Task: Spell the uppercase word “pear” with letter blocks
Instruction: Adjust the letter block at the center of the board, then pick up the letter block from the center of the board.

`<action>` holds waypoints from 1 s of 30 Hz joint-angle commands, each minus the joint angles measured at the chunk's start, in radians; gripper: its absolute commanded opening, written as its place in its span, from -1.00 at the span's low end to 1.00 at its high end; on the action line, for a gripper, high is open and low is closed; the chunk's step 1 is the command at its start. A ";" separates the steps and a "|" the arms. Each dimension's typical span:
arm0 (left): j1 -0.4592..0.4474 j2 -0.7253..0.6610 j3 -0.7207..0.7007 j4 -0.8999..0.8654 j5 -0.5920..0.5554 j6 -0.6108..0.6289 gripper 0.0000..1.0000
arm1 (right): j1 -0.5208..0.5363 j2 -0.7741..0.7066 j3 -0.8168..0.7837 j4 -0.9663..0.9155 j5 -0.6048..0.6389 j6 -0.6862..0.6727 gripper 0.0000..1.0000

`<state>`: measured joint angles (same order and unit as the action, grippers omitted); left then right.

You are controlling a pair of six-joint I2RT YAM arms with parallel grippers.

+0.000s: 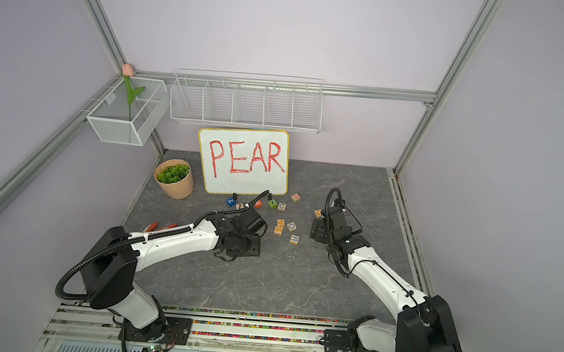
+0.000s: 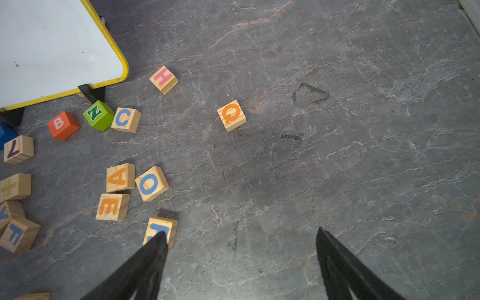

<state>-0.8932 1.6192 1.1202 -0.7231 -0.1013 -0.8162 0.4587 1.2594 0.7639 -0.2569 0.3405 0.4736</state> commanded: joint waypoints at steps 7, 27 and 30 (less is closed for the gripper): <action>-0.004 0.059 0.075 0.053 -0.178 0.150 0.41 | -0.005 0.019 0.033 0.004 -0.029 -0.036 0.80; -0.002 0.472 0.495 0.043 -0.080 0.382 0.33 | -0.006 -0.014 0.043 -0.067 0.058 -0.019 0.81; -0.003 0.494 0.511 0.037 -0.083 0.368 0.27 | -0.005 -0.015 0.043 -0.070 0.060 -0.018 0.81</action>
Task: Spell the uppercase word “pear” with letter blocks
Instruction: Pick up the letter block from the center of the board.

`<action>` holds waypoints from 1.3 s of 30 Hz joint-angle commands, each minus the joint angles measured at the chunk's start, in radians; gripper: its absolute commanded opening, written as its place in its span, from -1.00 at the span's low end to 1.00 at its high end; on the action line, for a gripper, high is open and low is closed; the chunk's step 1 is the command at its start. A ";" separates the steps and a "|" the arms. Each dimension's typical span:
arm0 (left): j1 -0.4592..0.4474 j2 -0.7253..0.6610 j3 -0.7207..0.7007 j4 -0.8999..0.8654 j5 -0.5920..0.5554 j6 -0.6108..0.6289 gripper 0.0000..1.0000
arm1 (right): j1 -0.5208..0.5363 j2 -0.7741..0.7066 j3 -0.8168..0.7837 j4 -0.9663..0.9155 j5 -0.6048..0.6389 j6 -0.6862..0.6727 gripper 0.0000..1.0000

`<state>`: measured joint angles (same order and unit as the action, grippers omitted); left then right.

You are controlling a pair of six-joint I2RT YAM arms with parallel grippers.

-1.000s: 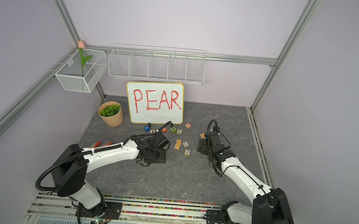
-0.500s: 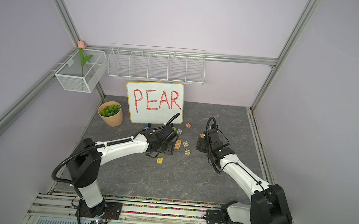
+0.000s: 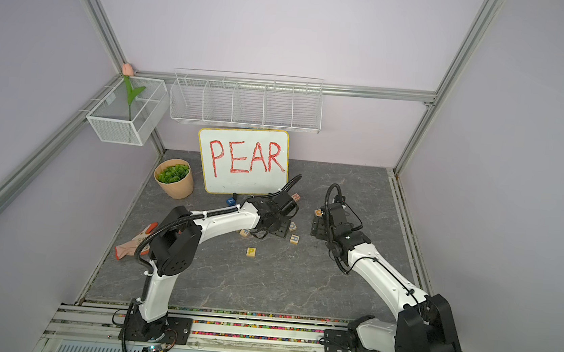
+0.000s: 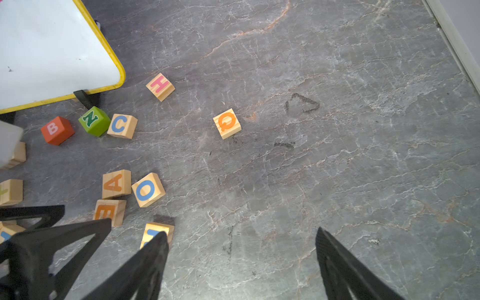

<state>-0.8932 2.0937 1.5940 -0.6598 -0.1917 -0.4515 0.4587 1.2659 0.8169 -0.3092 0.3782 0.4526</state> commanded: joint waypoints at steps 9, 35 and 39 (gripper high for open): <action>-0.003 0.047 0.030 -0.007 0.042 -0.082 0.18 | -0.007 -0.028 -0.021 -0.016 0.022 0.008 0.81; -0.004 -0.036 -0.122 -0.049 -0.025 -0.200 -0.46 | -0.007 -0.073 -0.070 -0.005 0.031 0.020 0.82; -0.009 -0.102 -0.194 -0.060 -0.008 -0.231 -0.46 | -0.006 -0.071 -0.073 -0.001 0.026 0.020 0.82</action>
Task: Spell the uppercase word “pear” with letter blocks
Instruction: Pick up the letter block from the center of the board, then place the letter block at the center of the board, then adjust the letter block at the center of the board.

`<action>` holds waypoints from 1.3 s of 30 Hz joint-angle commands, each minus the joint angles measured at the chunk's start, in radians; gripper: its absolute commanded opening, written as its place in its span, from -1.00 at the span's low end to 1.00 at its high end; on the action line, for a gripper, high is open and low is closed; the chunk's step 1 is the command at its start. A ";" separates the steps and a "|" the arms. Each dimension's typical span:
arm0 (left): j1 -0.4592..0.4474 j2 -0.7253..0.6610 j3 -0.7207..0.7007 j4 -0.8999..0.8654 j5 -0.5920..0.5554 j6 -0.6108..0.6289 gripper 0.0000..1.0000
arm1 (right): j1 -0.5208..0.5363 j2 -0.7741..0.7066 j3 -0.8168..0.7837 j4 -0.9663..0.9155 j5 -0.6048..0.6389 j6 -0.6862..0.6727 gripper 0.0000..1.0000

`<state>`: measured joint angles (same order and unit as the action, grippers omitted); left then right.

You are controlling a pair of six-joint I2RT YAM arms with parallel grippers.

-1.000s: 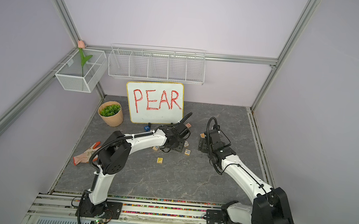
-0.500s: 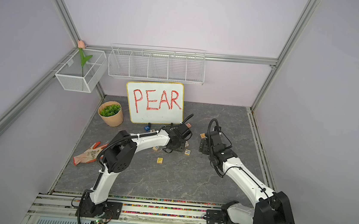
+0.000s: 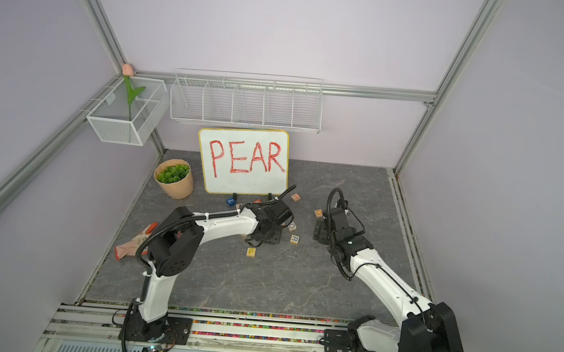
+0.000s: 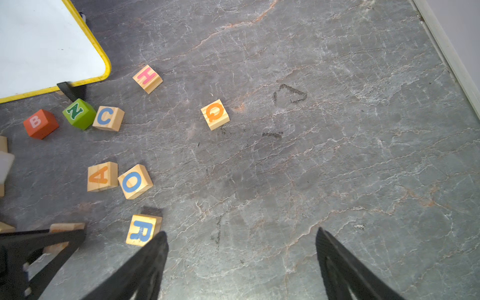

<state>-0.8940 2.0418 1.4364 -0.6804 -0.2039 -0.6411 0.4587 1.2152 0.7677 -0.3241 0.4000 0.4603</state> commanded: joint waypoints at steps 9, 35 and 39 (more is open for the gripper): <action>-0.032 -0.066 -0.092 -0.020 0.054 -0.069 -0.37 | -0.006 -0.027 -0.039 0.024 -0.004 0.019 0.82; -0.097 -0.113 -0.050 -0.047 0.128 0.003 0.02 | -0.008 -0.054 -0.067 0.020 0.008 0.021 0.82; -0.097 -0.165 -0.068 -0.047 0.085 0.038 0.02 | -0.007 -0.052 -0.064 0.019 0.016 0.017 0.82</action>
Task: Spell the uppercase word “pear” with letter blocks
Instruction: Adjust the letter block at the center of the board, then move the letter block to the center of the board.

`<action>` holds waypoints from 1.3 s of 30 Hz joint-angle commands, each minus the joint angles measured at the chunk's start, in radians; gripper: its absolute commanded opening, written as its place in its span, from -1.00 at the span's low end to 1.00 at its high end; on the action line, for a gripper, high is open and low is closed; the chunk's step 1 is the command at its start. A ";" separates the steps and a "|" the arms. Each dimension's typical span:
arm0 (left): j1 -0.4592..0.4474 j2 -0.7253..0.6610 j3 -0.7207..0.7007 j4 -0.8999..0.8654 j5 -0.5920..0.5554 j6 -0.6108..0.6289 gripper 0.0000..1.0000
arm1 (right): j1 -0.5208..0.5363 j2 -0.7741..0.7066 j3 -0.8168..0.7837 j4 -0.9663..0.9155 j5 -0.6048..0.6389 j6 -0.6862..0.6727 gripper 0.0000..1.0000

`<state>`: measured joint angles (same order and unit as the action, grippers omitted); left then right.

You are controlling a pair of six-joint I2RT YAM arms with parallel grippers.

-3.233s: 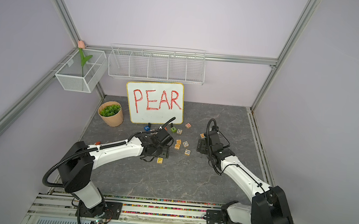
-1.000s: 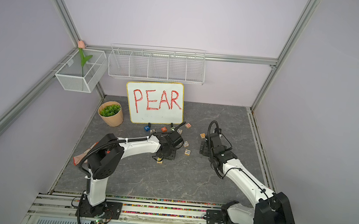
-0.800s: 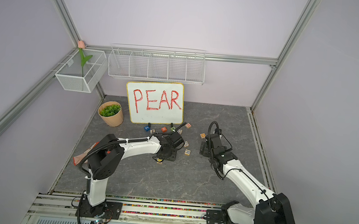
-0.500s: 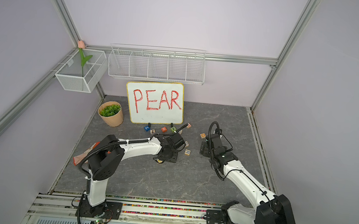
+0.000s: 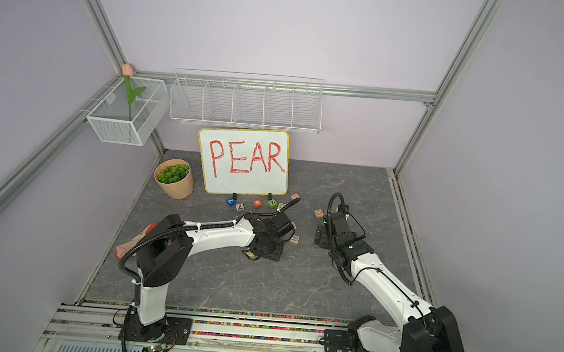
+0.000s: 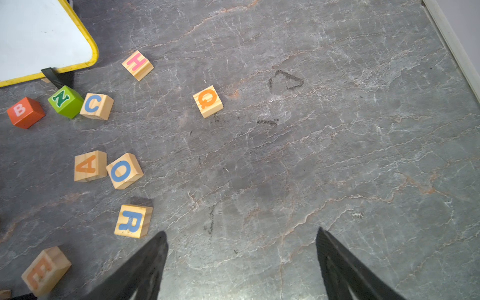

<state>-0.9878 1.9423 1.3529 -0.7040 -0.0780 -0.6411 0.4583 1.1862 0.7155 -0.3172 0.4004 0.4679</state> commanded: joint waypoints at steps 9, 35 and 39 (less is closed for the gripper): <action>-0.004 -0.040 0.045 -0.043 -0.164 0.211 0.06 | -0.007 -0.014 0.001 0.014 0.010 0.003 0.82; 0.035 0.058 0.005 0.052 -0.071 0.244 -0.15 | -0.007 -0.010 0.012 -0.005 0.027 0.005 0.82; 0.033 0.052 0.002 0.027 -0.080 0.179 -0.26 | -0.006 -0.004 0.012 0.002 0.022 0.005 0.82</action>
<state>-0.9531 1.9884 1.3689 -0.6502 -0.1493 -0.4030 0.4583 1.1751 0.7155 -0.3210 0.4191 0.4675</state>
